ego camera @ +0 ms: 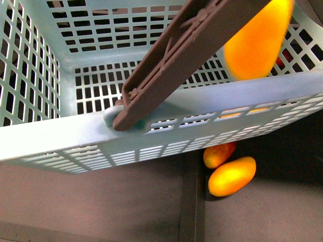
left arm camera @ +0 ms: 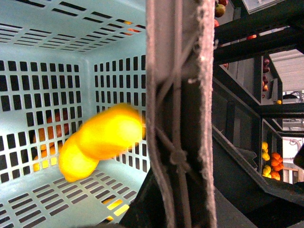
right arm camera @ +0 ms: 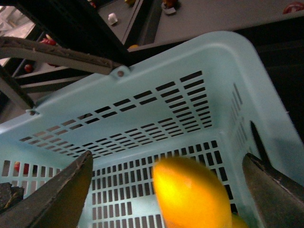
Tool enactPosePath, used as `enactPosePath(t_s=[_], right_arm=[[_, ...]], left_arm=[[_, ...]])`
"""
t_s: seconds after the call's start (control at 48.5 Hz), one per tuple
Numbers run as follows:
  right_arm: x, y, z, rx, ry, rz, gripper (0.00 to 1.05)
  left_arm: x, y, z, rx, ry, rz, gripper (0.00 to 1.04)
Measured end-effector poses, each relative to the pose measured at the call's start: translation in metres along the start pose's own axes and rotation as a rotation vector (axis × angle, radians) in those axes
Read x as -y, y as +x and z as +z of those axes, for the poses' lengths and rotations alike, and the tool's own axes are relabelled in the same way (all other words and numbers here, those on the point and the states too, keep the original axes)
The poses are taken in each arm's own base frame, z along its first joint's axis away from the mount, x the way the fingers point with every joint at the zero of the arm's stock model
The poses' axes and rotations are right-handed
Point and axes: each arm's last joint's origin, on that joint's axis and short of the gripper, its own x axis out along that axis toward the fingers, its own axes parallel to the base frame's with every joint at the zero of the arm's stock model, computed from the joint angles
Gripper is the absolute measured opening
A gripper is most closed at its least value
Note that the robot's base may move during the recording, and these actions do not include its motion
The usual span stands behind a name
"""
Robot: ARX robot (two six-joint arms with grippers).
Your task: Pick lemon and mango into basket
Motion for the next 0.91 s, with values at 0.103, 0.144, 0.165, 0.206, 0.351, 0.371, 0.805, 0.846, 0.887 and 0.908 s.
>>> enactPosePath(t_s=[0.103,0.144,0.165,0.206,0.351,0.371,0.805,0.846,0.887,0.908], right_arm=[[0.012,-0.011,0.008,0.006,-0.026,-0.052,0.96],[0.017,-0.017,0.012,0.013,-0.035,-0.076,0.96],[0.020,-0.020,0.013,0.017,-0.040,-0.088,0.96],[0.025,-0.027,0.015,0.029,-0.051,-0.110,0.96],[0.046,-0.057,0.011,0.245,-0.181,-0.259,0.86],[0.049,-0.063,0.006,0.319,-0.232,-0.277,0.80],[0.085,-0.096,-0.078,0.405,-0.387,-0.300,0.03],[0.087,-0.098,-0.085,0.401,-0.391,-0.302,0.02],[0.088,-0.100,-0.091,0.400,-0.391,-0.303,0.02],[0.089,-0.101,-0.094,0.401,-0.391,-0.303,0.02]], left_arm=[[0.000,0.000,0.000,-0.003,-0.001,-0.002,0.05],[0.000,0.000,0.000,0.000,-0.002,0.000,0.05],[0.000,0.000,0.000,0.000,-0.002,0.000,0.05],[0.000,0.000,0.000,0.000,0.001,0.000,0.05],[0.000,0.000,0.000,0.003,0.000,0.002,0.05],[0.000,0.000,0.000,0.003,0.000,0.002,0.05],[0.000,0.000,0.000,-0.001,0.001,0.000,0.05],[0.000,0.000,0.000,-0.001,0.001,0.000,0.05],[0.000,0.000,0.000,-0.001,0.000,0.000,0.05],[0.000,0.000,0.000,-0.001,0.000,-0.001,0.05]])
